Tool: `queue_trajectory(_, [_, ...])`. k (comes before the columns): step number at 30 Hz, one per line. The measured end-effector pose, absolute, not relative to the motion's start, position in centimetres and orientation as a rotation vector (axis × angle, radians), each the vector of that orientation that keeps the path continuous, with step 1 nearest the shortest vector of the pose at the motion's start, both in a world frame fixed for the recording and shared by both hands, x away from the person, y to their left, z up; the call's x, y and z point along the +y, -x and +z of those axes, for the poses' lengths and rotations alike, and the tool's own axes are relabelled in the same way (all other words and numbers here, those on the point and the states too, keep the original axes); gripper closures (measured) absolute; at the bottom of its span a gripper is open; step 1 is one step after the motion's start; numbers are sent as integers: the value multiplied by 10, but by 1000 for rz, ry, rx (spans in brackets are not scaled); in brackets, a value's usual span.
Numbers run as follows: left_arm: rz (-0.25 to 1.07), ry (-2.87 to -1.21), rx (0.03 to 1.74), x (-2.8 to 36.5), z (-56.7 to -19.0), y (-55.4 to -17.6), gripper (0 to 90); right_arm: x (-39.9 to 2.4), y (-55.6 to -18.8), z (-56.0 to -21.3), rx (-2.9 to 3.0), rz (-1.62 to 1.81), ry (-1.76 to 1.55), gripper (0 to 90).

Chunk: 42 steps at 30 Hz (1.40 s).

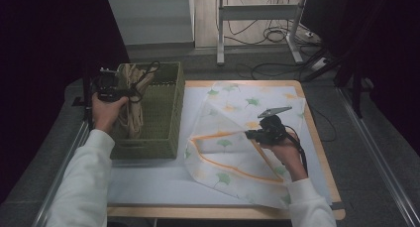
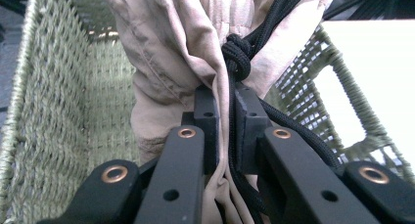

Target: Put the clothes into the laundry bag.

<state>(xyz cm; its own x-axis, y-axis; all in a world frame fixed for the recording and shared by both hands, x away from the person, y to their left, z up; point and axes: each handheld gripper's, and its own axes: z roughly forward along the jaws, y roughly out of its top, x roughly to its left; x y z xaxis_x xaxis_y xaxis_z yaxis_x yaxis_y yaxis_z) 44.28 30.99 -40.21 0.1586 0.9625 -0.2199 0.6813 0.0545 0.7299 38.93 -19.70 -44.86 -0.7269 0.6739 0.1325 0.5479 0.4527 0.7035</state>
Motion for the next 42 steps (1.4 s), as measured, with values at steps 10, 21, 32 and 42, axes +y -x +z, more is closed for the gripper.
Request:
queue_trajectory(10, [492, -1657, 1528, 307, -391, -433, 833, -197, -389, -448, 2530, 1132, -1073, 863])
queue_trajectory(21, [478, -1621, 1456, 304, -376, -418, 833, -197, -388, -447, 2539, 1153, -1071, 863])
queue_trajectory(32, [485, -1611, 1419, 303, -368, -407, 833, -199, -388, -446, 2530, 1156, -1077, 863])
queue_trajectory(42, [482, -1599, 1397, 303, -363, -402, 833, -199, -389, -447, 2532, 1155, -1078, 863])
